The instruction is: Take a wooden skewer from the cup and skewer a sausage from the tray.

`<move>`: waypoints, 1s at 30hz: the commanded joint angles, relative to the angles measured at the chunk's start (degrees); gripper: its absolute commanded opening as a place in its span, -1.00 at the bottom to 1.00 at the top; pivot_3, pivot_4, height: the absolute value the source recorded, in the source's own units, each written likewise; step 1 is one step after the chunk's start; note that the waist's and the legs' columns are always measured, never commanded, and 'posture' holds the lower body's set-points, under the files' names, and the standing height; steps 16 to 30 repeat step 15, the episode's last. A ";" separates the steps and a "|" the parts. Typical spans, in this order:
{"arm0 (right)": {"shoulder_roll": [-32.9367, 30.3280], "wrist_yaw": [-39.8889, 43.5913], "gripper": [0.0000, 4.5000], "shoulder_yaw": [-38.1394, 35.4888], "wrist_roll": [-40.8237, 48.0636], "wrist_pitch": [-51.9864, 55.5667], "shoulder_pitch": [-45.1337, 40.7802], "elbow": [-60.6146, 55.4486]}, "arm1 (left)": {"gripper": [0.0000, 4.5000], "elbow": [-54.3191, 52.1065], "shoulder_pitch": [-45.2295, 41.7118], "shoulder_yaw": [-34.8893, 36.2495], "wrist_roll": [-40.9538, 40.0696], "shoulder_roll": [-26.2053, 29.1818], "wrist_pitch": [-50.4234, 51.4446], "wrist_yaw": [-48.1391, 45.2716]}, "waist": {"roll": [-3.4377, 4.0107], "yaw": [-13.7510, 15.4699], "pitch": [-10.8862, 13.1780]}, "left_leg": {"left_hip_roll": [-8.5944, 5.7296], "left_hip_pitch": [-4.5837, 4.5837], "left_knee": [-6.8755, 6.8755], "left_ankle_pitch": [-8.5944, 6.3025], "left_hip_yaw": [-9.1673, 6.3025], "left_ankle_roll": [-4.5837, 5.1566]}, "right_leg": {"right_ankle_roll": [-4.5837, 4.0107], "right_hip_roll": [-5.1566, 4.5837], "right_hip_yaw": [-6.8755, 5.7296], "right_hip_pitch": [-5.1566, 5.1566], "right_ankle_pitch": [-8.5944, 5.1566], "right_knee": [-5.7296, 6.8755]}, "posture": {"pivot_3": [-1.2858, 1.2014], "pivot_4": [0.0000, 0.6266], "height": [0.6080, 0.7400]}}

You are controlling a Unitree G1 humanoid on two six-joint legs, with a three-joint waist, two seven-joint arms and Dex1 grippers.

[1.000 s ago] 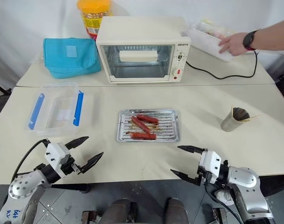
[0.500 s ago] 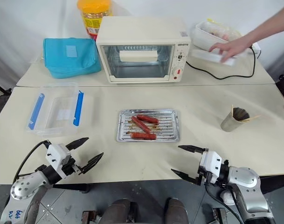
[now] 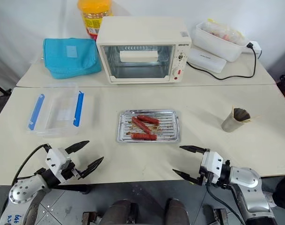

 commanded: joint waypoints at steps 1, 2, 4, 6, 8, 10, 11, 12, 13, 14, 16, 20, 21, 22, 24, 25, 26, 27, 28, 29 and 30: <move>-1.47 0.35 1.00 -2.58 1.63 -0.36 0.51 -0.73 | 1.00 0.09 0.98 1.93 -1.12 0.84 -1.33 -0.97 | 0.00 0.02 0.00 | 0.00 0.00 0.00 0.00 0.00 0.00 | 0.00 0.00 0.00 0.00 0.00 0.00 | 0.03 -0.52 1.00; -1.73 0.29 1.00 -2.97 1.81 -0.22 0.58 -0.77 | 1.00 0.09 1.28 2.23 -1.35 1.06 -1.34 -1.33 | 0.00 0.04 0.00 | 0.00 0.00 0.00 0.00 0.00 0.00 | 0.00 -0.01 0.00 0.00 0.00 0.00 | 0.03 -0.52 1.00; -2.58 -0.23 1.00 -4.60 2.13 0.17 0.36 -0.10 | 1.00 0.28 2.07 2.81 -1.81 1.71 -1.41 -2.34 | 0.00 0.00 0.00 | 0.00 0.00 0.00 0.00 0.00 0.00 | 0.00 -0.01 0.00 0.01 0.00 -0.01 | 0.03 -0.52 1.00; -3.31 -0.31 1.00 -6.01 2.15 0.07 0.26 0.50 | 1.00 0.53 2.38 3.27 -2.00 2.01 -1.58 -2.92 | 0.00 0.01 0.00 | 0.00 0.00 0.00 0.00 0.00 0.00 | 0.00 -0.01 0.00 0.00 0.00 -0.01 | 0.03 -0.52 1.00; -3.56 0.02 1.00 -6.08 2.15 0.08 0.72 0.06 | 1.00 0.72 2.05 3.38 -1.95 1.90 -1.50 -2.87 | 0.00 0.04 0.00 | 0.00 0.00 0.00 0.00 0.00 0.00 | 0.00 0.00 0.00 0.01 0.00 -0.02 | 0.03 -0.52 1.00; -3.45 0.06 1.00 -5.81 2.07 0.32 1.46 -0.83 | 1.00 1.04 1.27 3.08 -1.91 1.55 -1.32 -2.59 | 0.00 0.09 0.00 | 0.01 0.00 0.00 0.00 0.00 0.00 | 0.00 0.00 -0.01 0.02 0.00 -0.02 | 0.03 -0.52 1.00; -3.29 -0.13 1.00 -5.67 1.96 0.44 1.63 -1.17 | 1.00 1.05 0.93 2.85 -2.06 1.38 -1.09 -2.56 | 0.00 0.10 0.00 | 0.01 -0.01 0.00 0.00 -0.01 0.00 | 0.00 0.00 -0.02 0.01 0.00 -0.02 | 0.03 -0.52 1.00; -3.21 -0.28 1.00 -5.62 1.93 0.50 1.84 -1.49 | 1.00 0.91 0.87 2.74 -2.20 1.26 -0.93 -2.57 | 0.00 0.06 0.00 | 0.00 -0.01 0.00 0.00 -0.01 0.00 | 0.00 -0.01 -0.01 0.01 0.00 -0.02 | 0.03 -0.52 1.00; -3.13 -0.50 1.00 -5.52 1.85 0.57 1.96 -1.75 | 1.00 0.76 0.70 2.52 -2.09 1.20 -0.68 -2.46 | 0.00 0.02 0.00 | 0.00 -0.01 0.00 0.00 0.00 0.00 | 0.00 -0.01 -0.01 0.01 0.00 -0.02 | 0.03 -0.52 1.00; -3.02 -0.81 1.00 -5.48 1.81 0.66 2.18 -2.12 | 1.00 0.54 0.41 2.19 -2.68 1.24 0.71 -2.55 | 0.00 0.01 0.00 | 0.00 0.00 0.00 0.00 0.00 0.00 | 0.00 -0.01 0.00 0.02 0.00 -0.02 | 0.03 -0.52 1.00; -2.96 -1.06 1.00 -5.55 1.89 0.78 2.52 -2.57 | 1.00 0.27 0.06 1.83 -2.97 1.43 1.67 -2.73 | 0.00 0.01 0.00 | 0.00 0.00 0.00 0.00 0.00 0.00 | 0.00 -0.01 0.00 0.01 0.00 -0.02 | 0.03 -0.52 1.00; -2.96 -1.06 1.00 -5.55 1.89 0.78 2.52 -2.57 | 1.00 0.27 0.06 1.83 -2.97 1.43 1.67 -2.73 | 0.00 0.01 0.00 | 0.00 0.00 0.00 0.00 0.00 0.00 | 0.00 -0.01 0.00 0.01 0.00 -0.02 | 0.03 -0.52 1.00; -2.96 -1.06 1.00 -5.55 1.89 0.78 2.52 -2.57 | 1.00 0.27 0.06 1.83 -2.97 1.43 1.67 -2.73 | 0.00 0.01 0.00 | 0.00 0.00 0.00 0.00 0.00 0.00 | 0.00 -0.01 0.00 0.01 0.00 -0.02 | 0.03 -0.52 1.00; -2.96 -1.06 1.00 -5.55 1.89 0.78 2.52 -2.57 | 1.00 0.27 0.06 1.83 -2.97 1.43 1.67 -2.73 | 0.00 0.01 0.00 | 0.00 0.00 0.00 0.00 0.00 0.00 | 0.00 -0.01 0.00 0.01 0.00 -0.02 | 0.03 -0.52 1.00; -2.96 -1.06 1.00 -5.55 1.89 0.78 2.52 -2.57 | 1.00 0.27 0.06 1.83 -2.97 1.43 1.67 -2.73 | 0.00 0.01 0.00 | 0.00 0.00 0.00 0.00 0.00 0.00 | 0.00 -0.01 0.00 0.01 0.00 -0.02 | 0.03 -0.52 1.00; -2.96 -1.06 1.00 -5.55 1.89 0.78 2.52 -2.57 | 1.00 0.27 0.06 1.83 -2.97 1.43 1.67 -2.73 | 0.00 0.01 0.00 | 0.00 0.00 0.00 0.00 0.00 0.00 | 0.00 -0.01 0.00 0.01 0.00 -0.02 | 0.03 -0.52 1.00; -2.96 -1.06 1.00 -5.55 1.89 0.78 2.52 -2.57 | 1.00 0.27 0.06 1.83 -2.97 1.43 1.67 -2.73 | 0.00 0.01 0.00 | 0.00 0.00 0.00 0.00 0.00 0.00 | 0.00 -0.01 0.00 0.01 0.00 -0.02 | 0.03 -0.52 1.00; -2.96 -1.06 1.00 -5.55 1.89 0.78 2.52 -2.57 | 1.00 0.27 0.06 1.83 -2.97 1.43 1.67 -2.73 | 0.00 0.01 0.00 | 0.00 0.00 0.00 0.00 0.00 0.00 | 0.00 -0.01 0.00 0.01 0.00 -0.02 | 0.03 -0.52 1.00; -2.96 -1.06 1.00 -5.55 1.89 0.78 2.52 -2.57 | 1.00 0.27 0.06 1.83 -2.97 1.43 1.67 -2.73 | 0.00 0.01 0.00 | 0.00 0.00 0.00 0.00 0.00 0.00 | 0.00 -0.01 0.00 0.01 0.00 -0.02 | 0.03 -0.52 1.00; -2.96 -1.06 1.00 -5.55 1.89 0.78 2.52 -2.57 | 1.00 0.27 0.06 1.83 -2.97 1.43 1.67 -2.73 | 0.00 0.01 0.00 | 0.00 0.00 0.00 0.00 0.00 0.00 | 0.00 -0.01 0.00 0.01 0.00 -0.02 | 0.03 -0.52 1.00; -2.96 -1.06 1.00 -5.55 1.89 0.78 2.52 -2.57 | 1.00 0.27 0.06 1.83 -2.97 1.43 1.67 -2.73 | 0.00 0.01 0.00 | 0.00 0.00 0.00 0.00 0.00 0.00 | 0.00 -0.01 0.00 0.01 0.00 -0.02 | 0.03 -0.52 1.00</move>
